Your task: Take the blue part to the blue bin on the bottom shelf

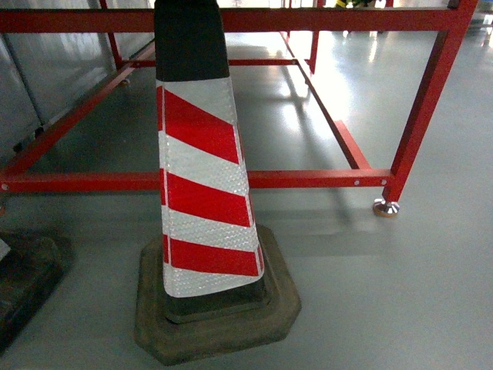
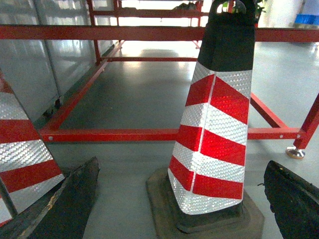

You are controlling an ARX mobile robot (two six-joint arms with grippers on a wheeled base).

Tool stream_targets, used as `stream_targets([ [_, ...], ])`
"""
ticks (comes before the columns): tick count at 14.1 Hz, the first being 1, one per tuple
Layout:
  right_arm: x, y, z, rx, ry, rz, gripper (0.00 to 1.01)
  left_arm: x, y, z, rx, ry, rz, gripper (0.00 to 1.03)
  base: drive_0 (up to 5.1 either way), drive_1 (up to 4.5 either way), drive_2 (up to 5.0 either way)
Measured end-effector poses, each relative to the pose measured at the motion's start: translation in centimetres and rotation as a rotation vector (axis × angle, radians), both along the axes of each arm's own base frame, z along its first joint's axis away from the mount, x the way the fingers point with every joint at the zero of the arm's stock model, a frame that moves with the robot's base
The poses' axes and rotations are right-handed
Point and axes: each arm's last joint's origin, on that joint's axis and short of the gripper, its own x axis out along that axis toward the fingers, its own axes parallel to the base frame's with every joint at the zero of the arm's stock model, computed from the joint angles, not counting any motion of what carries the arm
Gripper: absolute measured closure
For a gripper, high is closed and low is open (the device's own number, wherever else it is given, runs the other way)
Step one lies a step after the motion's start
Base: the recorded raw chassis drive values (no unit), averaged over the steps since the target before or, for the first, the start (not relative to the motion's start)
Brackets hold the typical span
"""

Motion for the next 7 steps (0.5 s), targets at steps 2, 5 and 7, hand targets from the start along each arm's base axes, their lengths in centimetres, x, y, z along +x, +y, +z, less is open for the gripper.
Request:
stream_targets([
  [2,0.00,0.00,0.00,0.000,0.000,0.000,0.03,0.00,0.00,0.00,0.000,0.000,0.000,0.05,0.0,0.00,0.0],
  [5,0.00,0.00,0.00,0.000,0.000,0.000,0.03,0.00,0.00,0.00,0.000,0.000,0.000,0.05,0.0,0.00,0.0],
  [7,0.00,0.00,0.00,0.000,0.000,0.000,0.03,0.00,0.00,0.00,0.000,0.000,0.000,0.05,0.0,0.00,0.0],
])
